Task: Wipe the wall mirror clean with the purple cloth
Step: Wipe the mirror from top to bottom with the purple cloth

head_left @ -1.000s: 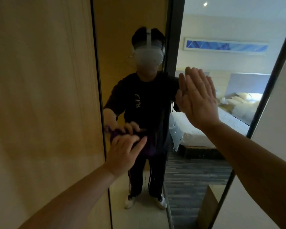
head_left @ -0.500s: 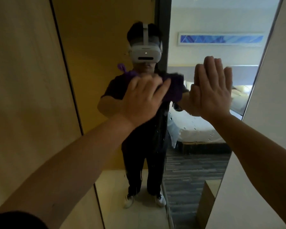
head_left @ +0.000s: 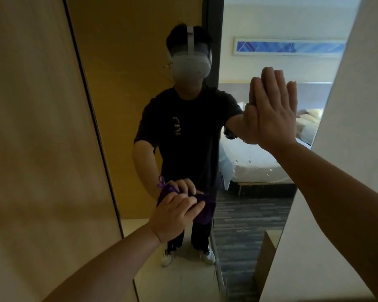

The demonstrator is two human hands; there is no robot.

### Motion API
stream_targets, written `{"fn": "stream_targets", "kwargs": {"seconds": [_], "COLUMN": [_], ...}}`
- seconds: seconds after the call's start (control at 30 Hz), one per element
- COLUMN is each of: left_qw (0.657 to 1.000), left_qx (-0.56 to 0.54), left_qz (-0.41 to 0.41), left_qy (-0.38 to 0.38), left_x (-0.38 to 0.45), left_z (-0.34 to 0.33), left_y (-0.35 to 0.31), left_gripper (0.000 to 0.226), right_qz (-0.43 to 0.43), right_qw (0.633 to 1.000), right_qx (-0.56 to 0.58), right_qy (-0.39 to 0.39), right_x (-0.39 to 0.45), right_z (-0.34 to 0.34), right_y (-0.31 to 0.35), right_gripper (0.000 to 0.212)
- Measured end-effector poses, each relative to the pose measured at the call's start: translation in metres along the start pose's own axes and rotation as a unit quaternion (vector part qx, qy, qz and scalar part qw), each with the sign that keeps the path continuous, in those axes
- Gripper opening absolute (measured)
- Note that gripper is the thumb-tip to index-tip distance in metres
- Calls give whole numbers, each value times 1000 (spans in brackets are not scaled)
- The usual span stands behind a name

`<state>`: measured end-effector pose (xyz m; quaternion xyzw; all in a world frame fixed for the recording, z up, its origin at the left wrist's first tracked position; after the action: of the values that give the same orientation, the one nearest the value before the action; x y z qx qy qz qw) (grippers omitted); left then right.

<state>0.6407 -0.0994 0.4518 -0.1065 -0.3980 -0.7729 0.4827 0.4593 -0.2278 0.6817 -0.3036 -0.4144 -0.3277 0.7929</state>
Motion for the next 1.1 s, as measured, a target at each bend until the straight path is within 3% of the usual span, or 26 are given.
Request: {"fn": "stream_targets", "kwargs": {"seconds": [0.1, 0.17, 0.27, 0.33, 0.4, 0.5, 0.6, 0.87, 1.03, 1.1], "left_qw": [993, 980, 962, 949, 948, 955, 971, 997, 999, 1000], "left_qx": [-36, -21, 27, 65, 88, 120, 108, 68, 23, 9], "left_qz": [64, 104, 125, 160, 197, 188, 96, 15, 33, 25], "left_qy": [-88, -166, -243, -264, -232, -197, -190, -44, 6, 13], "left_x": [48, 99, 187, 236, 264, 266, 231, 74, 51, 57], "left_z": [57, 110, 186, 222, 233, 206, 150, -15, -35, -24], "left_y": [30, 63, 110, 131, 140, 118, 64, -59, -75, -75], "left_gripper": [45, 50, 47, 44, 43, 43, 41, 38, 36, 37], "right_qz": [0, -26, -69, -63, -39, -20, -11, 4, 4, -9], "right_qw": [997, 996, 995, 996, 998, 1000, 999, 997, 997, 999], "right_qx": [69, 85, 32, -3, -11, -2, -33, -31, -15, -19], "right_qy": [-23, 15, 63, 65, 51, 15, -38, -65, -69, -34], "right_x": [-5, -11, -19, -22, -24, -24, -24, -26, -27, -25], "right_z": [20, 30, 39, 34, 28, 19, 12, 9, 13, 12], "right_y": [-6, -17, -43, -57, -63, -69, -74, -76, -73, -73], "right_gripper": [61, 53, 63, 59, 55, 59, 74, 60, 55, 55]}}
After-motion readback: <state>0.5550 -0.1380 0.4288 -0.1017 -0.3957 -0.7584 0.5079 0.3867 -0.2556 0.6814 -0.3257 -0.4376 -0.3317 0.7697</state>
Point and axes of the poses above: each hand's wrist, its own x-axis towards the middle knuckle, its own z-axis out of the back of the hand, y = z × x, the point moved 7 cm from there along x, towards the middle knuckle, and after that the axes turned 15 degrees about y, right-handed, at the moved point
